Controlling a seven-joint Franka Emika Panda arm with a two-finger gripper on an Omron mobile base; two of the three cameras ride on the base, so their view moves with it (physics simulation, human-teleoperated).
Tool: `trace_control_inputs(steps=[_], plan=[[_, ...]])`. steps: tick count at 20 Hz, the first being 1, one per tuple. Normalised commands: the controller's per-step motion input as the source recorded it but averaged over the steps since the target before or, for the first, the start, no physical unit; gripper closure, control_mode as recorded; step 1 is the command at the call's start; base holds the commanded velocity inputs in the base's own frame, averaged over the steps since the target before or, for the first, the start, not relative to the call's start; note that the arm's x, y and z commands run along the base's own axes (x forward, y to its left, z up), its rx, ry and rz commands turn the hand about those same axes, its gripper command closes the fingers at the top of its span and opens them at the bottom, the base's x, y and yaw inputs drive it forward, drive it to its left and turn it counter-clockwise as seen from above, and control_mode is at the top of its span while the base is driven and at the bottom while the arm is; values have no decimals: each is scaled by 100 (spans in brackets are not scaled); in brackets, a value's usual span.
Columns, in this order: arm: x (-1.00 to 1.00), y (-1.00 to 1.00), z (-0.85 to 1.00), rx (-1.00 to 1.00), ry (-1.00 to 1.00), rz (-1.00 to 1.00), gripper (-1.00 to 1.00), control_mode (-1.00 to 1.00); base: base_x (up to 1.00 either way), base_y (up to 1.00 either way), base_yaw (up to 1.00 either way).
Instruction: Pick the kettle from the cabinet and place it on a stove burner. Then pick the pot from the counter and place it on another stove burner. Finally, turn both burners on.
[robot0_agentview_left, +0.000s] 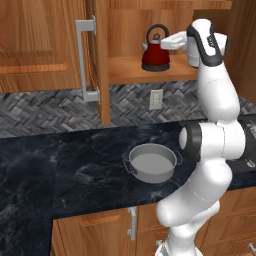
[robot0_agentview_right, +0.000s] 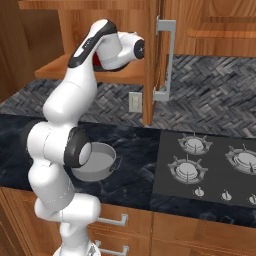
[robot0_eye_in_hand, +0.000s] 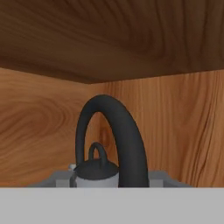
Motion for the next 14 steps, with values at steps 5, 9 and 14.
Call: trace_control_inputs(steps=[5,9,14], plan=[[0,0,0,0,0,0,100,-100,0,0,0],[0,0,0,0,0,0,100,-100,0,0,0],[0,0,0,0,0,0,100,-100,0,0,0]])
